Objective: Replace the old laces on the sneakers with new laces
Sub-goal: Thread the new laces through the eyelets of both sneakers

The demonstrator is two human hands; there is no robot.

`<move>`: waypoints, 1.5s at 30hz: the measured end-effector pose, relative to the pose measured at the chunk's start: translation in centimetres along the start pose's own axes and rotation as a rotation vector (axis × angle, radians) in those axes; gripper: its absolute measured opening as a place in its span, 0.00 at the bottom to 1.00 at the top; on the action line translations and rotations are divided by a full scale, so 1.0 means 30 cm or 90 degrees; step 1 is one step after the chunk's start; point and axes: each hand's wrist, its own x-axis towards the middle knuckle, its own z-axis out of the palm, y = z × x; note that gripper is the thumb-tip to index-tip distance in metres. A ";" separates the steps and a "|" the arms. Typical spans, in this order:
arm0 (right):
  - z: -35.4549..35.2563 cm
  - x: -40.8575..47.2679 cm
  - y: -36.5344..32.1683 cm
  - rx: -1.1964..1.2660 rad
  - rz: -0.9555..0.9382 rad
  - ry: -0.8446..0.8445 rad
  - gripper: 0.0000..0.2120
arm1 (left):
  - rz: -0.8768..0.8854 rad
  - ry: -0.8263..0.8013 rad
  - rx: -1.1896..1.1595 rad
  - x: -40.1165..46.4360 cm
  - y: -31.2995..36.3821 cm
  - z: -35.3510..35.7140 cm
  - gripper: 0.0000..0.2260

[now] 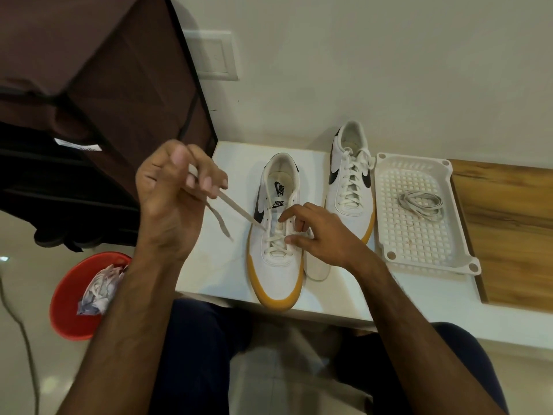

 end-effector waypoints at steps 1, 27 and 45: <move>0.001 -0.001 0.001 0.007 0.001 -0.001 0.16 | 0.008 -0.012 -0.024 0.005 0.026 0.013 0.14; 0.001 -0.030 -0.063 0.166 0.061 0.043 0.10 | -0.237 -0.113 0.337 -0.077 -0.167 -0.002 0.08; -0.030 -0.034 -0.132 0.282 0.025 -0.029 0.08 | 0.053 0.020 0.073 0.008 0.086 0.114 0.12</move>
